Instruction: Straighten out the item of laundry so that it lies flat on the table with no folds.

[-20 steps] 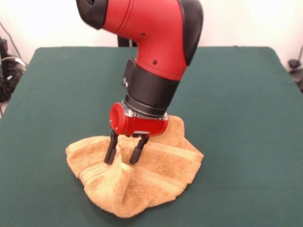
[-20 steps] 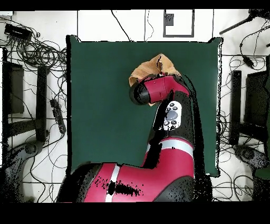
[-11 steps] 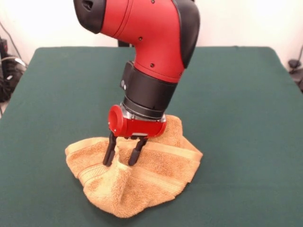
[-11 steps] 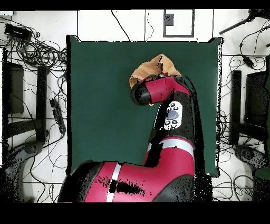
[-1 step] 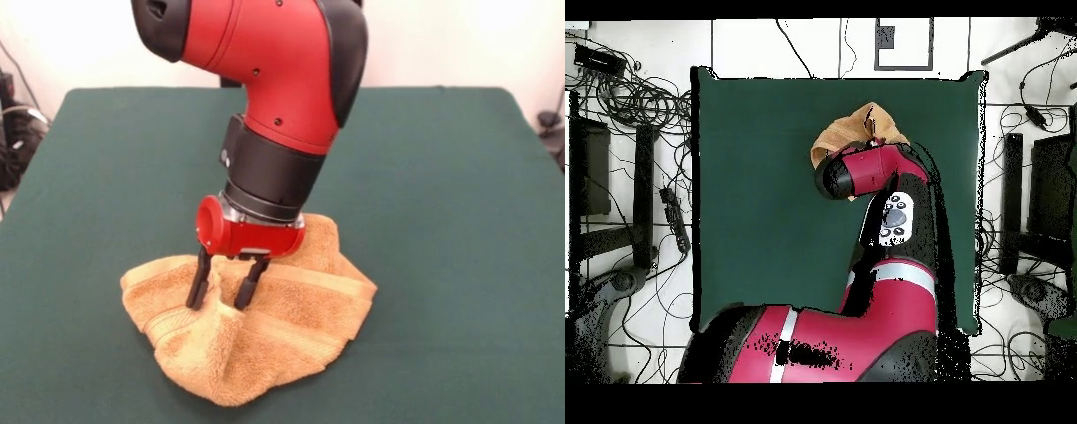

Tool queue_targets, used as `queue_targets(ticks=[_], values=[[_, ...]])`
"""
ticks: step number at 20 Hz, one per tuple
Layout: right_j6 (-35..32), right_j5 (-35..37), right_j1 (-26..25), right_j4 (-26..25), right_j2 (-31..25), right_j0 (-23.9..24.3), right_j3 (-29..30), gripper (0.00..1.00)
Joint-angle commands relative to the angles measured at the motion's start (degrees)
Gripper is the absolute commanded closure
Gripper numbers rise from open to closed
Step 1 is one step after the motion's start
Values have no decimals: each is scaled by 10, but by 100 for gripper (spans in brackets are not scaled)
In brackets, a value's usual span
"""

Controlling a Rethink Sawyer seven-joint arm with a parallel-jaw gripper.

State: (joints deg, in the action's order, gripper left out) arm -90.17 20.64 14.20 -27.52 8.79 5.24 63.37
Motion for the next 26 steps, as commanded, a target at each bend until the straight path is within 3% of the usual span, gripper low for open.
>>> queue_targets(ticks=[1,11,12,17,22,26], values=[[31,1,-11,-33,-61,18,25,0],[37,-8,-8,-37,-74,34,23,0],[37,-2,-7,-40,-77,35,22,100],[14,-20,-7,-43,-72,31,17,100],[22,19,0,-7,-121,67,41,100],[31,43,4,34,-192,122,79,100]])
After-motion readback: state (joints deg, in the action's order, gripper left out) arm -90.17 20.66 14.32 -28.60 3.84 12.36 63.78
